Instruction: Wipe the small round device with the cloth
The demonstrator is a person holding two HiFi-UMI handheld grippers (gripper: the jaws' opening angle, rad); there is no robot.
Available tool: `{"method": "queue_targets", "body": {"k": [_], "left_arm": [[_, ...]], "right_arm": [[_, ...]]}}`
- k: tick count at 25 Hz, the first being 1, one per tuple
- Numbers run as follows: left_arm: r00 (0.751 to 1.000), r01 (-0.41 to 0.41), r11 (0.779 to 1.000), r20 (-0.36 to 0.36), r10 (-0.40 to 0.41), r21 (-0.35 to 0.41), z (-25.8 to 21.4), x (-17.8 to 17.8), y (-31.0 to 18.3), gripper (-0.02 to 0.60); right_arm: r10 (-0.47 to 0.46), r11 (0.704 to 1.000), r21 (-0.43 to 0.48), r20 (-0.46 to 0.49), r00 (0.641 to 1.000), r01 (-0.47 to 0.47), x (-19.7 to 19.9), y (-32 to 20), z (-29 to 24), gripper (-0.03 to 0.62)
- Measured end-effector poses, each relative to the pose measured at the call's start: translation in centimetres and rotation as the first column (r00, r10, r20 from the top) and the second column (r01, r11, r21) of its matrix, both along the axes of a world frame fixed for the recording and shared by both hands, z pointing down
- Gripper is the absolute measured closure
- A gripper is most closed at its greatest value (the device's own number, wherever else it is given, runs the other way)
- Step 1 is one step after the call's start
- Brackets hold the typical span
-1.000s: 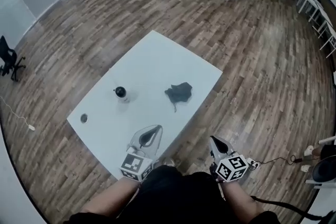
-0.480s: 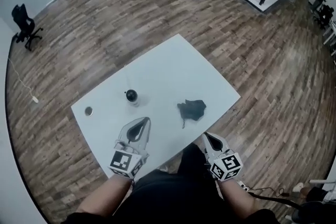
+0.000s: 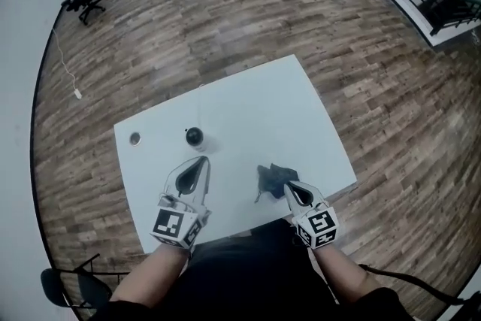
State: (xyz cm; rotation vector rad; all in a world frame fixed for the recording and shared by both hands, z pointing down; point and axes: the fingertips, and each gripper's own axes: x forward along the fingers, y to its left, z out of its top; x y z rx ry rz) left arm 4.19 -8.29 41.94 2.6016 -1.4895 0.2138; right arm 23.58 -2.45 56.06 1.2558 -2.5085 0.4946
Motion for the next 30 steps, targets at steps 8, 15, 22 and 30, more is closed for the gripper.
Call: {"method": "queue_targets", "body": {"k": [8,15,22,30], "left_arm": [[0.978,0.206,0.978,0.028,-0.205,-0.021,0.3,-3.7,1.6,0.575],[0.928,0.373,0.925,0.039,-0.371,-0.074,1.5,-7.4,4.6,0.575],[0.922,0.387,0.920,0.027,-0.387,-0.056,1.0,-9.5,5.3,0.575],[0.930,0.365,0.929,-0.015,-0.366,-0.062,1.8,-12.2,5.6,0.575]], "right_arm": [[-0.242,0.967,-0.133,-0.216,0.946,0.217,-0.4,-1.8,6.4,0.353],[-0.416,0.904,-0.251,-0.336,0.845,0.345,-1.6,-2.1,11.2,0.338],[-0.455,0.862,-0.406,-0.355,0.817,0.303,-1.4,-1.8,15.5,0.346],[-0.460,0.851,-0.443,-0.369,0.807,0.282,-1.3,-2.8,16.1,0.399]]}}
